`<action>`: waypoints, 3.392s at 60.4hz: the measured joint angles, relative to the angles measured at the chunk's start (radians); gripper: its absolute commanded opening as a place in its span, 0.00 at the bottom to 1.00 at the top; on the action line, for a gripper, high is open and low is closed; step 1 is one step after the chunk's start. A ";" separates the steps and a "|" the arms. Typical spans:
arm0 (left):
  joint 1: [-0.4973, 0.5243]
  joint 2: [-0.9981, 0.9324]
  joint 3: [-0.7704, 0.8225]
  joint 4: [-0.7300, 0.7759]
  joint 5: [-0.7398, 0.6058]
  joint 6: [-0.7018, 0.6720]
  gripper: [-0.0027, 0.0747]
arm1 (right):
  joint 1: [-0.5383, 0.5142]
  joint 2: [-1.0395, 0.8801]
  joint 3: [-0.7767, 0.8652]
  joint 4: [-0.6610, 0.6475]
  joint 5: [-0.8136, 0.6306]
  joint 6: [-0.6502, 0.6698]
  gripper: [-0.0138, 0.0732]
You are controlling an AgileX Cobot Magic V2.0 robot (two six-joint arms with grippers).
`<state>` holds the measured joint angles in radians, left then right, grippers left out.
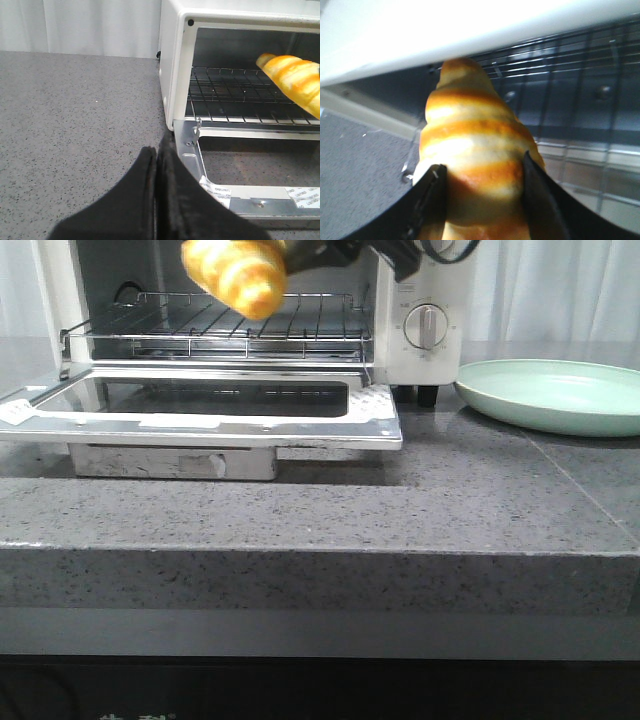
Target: Put bread in oven
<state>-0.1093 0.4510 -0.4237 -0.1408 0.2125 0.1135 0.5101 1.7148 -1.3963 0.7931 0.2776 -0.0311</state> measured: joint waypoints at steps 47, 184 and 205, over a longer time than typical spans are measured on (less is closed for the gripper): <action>0.000 0.000 0.000 0.000 0.000 0.000 0.01 | -0.011 0.055 -0.043 0.005 -0.035 -0.005 0.71; 0.000 0.000 0.000 0.000 -0.002 0.000 0.01 | -0.229 -1.542 0.923 -0.793 0.262 0.130 0.09; 0.000 0.000 0.000 0.000 -0.002 0.000 0.01 | -0.229 -1.553 0.923 -0.793 0.260 0.130 0.09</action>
<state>-0.1093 0.4510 -0.4237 -0.1408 0.2109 0.1135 0.2815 0.1623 -0.4733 0.0000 0.5374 0.0988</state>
